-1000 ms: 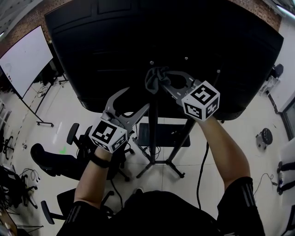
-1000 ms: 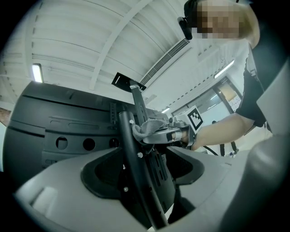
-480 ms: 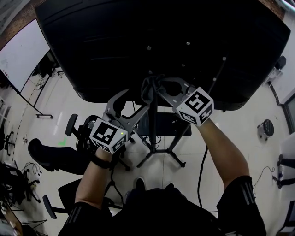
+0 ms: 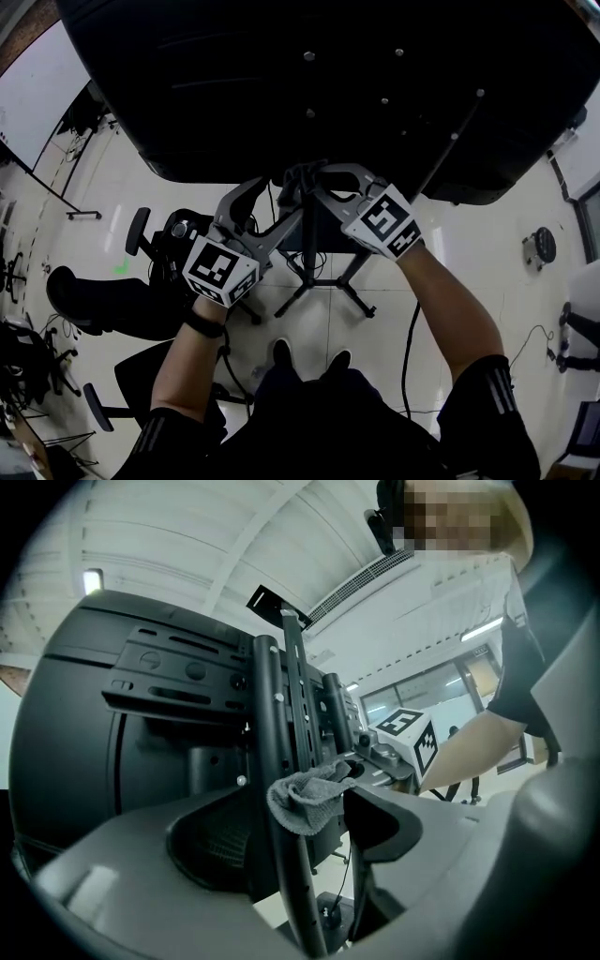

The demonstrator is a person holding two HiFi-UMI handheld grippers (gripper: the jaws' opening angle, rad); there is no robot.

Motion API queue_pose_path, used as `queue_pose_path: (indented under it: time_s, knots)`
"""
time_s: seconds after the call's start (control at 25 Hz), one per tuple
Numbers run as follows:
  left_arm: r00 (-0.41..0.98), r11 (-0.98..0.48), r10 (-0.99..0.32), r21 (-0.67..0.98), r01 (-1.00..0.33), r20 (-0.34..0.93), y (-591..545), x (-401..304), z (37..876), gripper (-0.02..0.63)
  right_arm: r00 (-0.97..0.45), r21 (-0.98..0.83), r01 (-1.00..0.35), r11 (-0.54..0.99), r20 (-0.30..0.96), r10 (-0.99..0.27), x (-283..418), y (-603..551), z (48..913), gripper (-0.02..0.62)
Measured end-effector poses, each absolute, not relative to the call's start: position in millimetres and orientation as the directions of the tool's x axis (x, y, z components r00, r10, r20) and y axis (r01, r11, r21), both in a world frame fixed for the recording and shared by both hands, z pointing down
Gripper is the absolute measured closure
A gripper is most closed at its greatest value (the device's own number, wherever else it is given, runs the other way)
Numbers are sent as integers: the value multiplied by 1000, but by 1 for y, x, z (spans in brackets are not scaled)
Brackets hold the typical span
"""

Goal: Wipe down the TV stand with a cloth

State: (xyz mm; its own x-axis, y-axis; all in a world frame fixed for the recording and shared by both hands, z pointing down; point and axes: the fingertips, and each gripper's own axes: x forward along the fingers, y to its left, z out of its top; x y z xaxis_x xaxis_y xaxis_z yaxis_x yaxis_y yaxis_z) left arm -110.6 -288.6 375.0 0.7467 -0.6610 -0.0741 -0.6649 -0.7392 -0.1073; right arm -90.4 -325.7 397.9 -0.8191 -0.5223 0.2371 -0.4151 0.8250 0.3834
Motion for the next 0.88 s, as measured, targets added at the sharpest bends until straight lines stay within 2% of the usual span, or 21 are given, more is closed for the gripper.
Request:
queue_pose_path:
  time_s: [0.6,0.88]
  knots:
    - [761,-765,-643,-40,-642,89,-304,-105,518,281,-782,315,-419,851,352,-515,-91,-327,543,560]
    - [770,-787,-616,-80,-612,168,-307,-97,600,281,-766,294,-412,862,400,-503,-91,-326,617,560]
